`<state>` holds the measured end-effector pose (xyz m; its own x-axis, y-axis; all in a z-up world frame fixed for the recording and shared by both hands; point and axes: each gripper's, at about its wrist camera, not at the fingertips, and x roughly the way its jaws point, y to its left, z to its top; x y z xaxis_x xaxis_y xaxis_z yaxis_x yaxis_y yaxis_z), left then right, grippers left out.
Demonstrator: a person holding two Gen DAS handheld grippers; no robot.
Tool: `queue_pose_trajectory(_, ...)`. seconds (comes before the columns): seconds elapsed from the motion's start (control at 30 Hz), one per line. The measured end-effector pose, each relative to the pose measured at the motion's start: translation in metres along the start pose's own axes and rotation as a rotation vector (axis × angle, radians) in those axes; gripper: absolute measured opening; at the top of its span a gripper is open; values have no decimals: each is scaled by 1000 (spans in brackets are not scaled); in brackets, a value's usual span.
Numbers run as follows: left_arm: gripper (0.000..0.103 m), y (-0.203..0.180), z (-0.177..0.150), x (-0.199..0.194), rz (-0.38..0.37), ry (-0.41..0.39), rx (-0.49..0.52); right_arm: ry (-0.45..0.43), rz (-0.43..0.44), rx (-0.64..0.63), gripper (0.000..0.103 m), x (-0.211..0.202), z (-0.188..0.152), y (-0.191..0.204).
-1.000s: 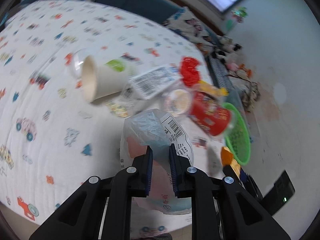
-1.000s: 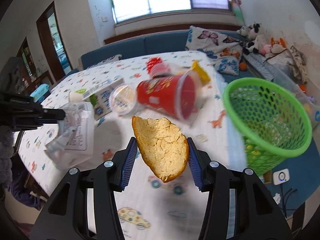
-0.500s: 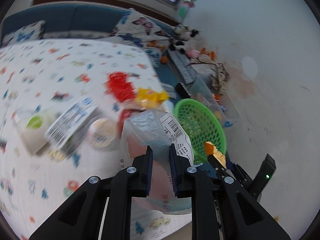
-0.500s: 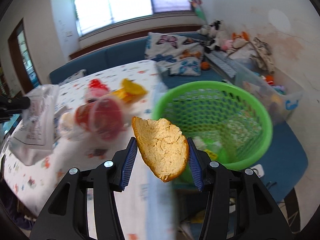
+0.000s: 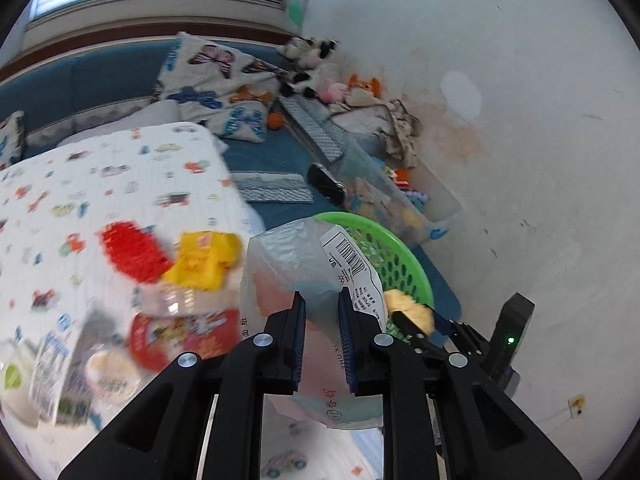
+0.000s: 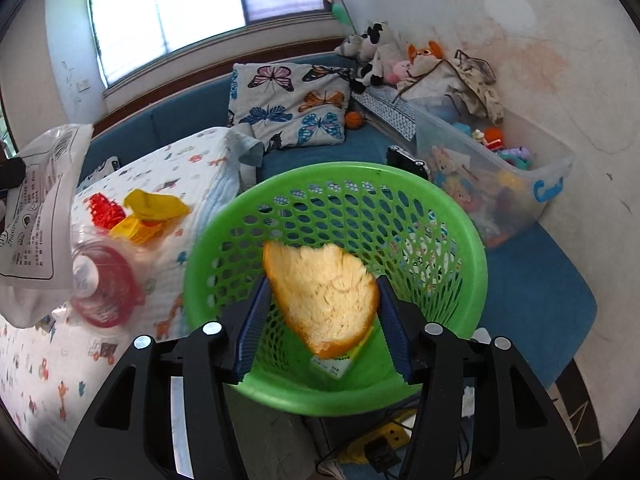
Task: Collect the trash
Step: 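Carry the bread into the green basket with the right gripper while the left drops the bag in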
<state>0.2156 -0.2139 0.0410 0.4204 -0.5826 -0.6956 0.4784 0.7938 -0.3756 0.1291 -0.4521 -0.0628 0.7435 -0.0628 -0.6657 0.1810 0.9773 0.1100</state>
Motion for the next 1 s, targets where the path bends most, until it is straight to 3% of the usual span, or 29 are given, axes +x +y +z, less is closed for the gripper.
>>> queue_pose_trajectory(0.07,16,-5,4,10,2,7,15,-7,-7,4,64,2,1,-3)
queue_pose_trajectory(0.8,17,-51,15,127,23,146,137,-37,-16,34,70,-26,-18,-20)
queue_pose_trajectory(0.9,23,-52,12,132,23,157,140,-35,-15,35,70,-27,-20,-19)
queue_pose_trajectory(1.0,39,-52,11,133,30,149,148,-34,-10,40,70,-27,-21,-19)
